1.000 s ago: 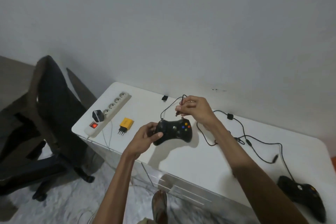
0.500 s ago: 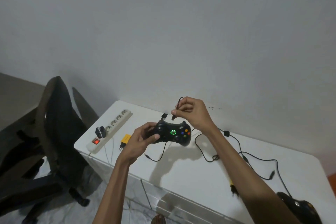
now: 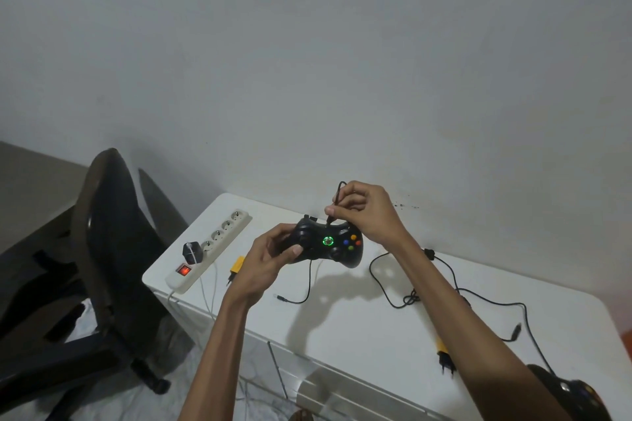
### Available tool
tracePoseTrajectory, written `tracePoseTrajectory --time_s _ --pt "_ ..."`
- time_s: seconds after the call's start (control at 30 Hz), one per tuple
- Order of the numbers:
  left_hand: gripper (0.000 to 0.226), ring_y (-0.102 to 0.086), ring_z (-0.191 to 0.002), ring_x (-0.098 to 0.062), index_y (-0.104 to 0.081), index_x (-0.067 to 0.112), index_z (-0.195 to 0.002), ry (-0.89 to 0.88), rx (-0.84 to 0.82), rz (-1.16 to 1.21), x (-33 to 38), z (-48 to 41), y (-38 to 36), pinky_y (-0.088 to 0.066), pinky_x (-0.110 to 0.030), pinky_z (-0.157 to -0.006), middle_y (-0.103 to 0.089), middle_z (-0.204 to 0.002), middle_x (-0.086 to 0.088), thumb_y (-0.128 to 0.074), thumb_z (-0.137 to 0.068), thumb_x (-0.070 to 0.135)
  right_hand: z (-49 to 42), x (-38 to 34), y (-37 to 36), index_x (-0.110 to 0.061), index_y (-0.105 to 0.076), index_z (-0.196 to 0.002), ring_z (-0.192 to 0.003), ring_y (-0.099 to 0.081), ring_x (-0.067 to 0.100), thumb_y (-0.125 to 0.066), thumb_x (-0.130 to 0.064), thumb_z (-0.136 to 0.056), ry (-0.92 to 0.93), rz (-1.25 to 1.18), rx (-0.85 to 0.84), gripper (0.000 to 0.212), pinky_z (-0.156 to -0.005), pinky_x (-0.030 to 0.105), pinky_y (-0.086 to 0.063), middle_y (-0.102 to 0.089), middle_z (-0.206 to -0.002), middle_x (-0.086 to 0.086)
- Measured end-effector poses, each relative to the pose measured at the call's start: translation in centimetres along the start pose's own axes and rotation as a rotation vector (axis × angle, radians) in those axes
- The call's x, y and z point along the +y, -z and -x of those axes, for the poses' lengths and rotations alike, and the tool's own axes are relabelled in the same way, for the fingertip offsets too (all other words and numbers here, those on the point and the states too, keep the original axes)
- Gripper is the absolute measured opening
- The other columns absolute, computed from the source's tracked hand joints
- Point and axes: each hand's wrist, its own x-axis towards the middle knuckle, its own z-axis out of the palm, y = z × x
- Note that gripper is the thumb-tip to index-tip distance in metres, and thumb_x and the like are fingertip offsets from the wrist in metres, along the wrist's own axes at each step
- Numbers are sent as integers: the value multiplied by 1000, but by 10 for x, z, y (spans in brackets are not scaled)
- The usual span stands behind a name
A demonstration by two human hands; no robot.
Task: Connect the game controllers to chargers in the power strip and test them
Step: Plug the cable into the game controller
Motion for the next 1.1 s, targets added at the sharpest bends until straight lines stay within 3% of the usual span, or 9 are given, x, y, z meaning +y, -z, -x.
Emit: tracePoseTrajectory --time_s 0.33,0.47,0.57,0.7,0.8,0.93,1.03,1.1 --pt "27 -66 -111 -22 -61 -1 -123 -24 61 16 -6 -1 -5 -55 -28 -93 -70 -118 -20 -57 -97 1 3 -1 -1 -10 -66 -79 -66 -72 11 -88 -19 -71 11 82 -27 25 -75 21 -56 -75 -71 7" --pt "24 -68 -108 -24 -63 -2 -120 -32 119 36 -10 -1 -14 -55 -25 -90 -73 -113 -15 -57 -97 1 10 5 -1 -7 -64 -77 -69 -72 21 -86 -18 -74 14 45 1 25 -71 24 -57 -75 -74 13" --pt "25 -67 -112 -31 -64 -1 -121 -30 124 41 -12 -2 -16 -56 -31 -94 -72 -116 -19 -58 -97 4 14 5 1 -7 -64 -77 -66 -69 11 -86 -19 -75 10 38 1 25 -68 19 -54 -75 -72 12" --pt "26 -68 -109 -26 -64 -2 -122 -26 102 40 -9 -3 -19 -56 -27 -91 -71 -117 -21 -58 -97 3 18 6 6 -7 -65 -79 -67 -70 12 -86 -19 -75 1 17 30 24 -67 20 -53 -74 -70 9" --pt "26 -70 -105 -21 -63 -3 -122 -18 91 37 -7 -3 -21 -54 -21 -86 -72 -115 -19 -57 -98 3 21 9 2 -11 -69 -83 -75 -74 17 -84 -26 -77 -25 13 65 22 -74 30 -56 -77 -75 3" --pt "25 -70 -103 -19 -63 -2 -122 6 87 21 -7 -6 -21 -54 -20 -85 -73 -113 -16 -56 -99 5 38 19 -6 -21 -73 -97 -97 -68 4 -62 -38 -95 -82 -40 244 20 -83 23 -51 -75 -100 -12" --pt "26 -71 -106 -21 -64 1 -123 34 125 55 -14 -4 -22 -54 -19 -86 -73 -115 -16 -56 -100 9 52 39 -5 -28 -71 -104 -105 -67 9 -47 -38 -102 -192 -137 279 27 -97 34 -51 -73 -109 -12" --pt "27 -70 -109 -21 -64 3 -124 61 149 93 -21 -2 -24 -53 -21 -89 -73 -116 -14 -55 -100 13 61 51 -4 -29 -72 -105 -106 -68 15 -48 -37 -101 -235 -170 237 25 -99 41 -52 -74 -109 -7"
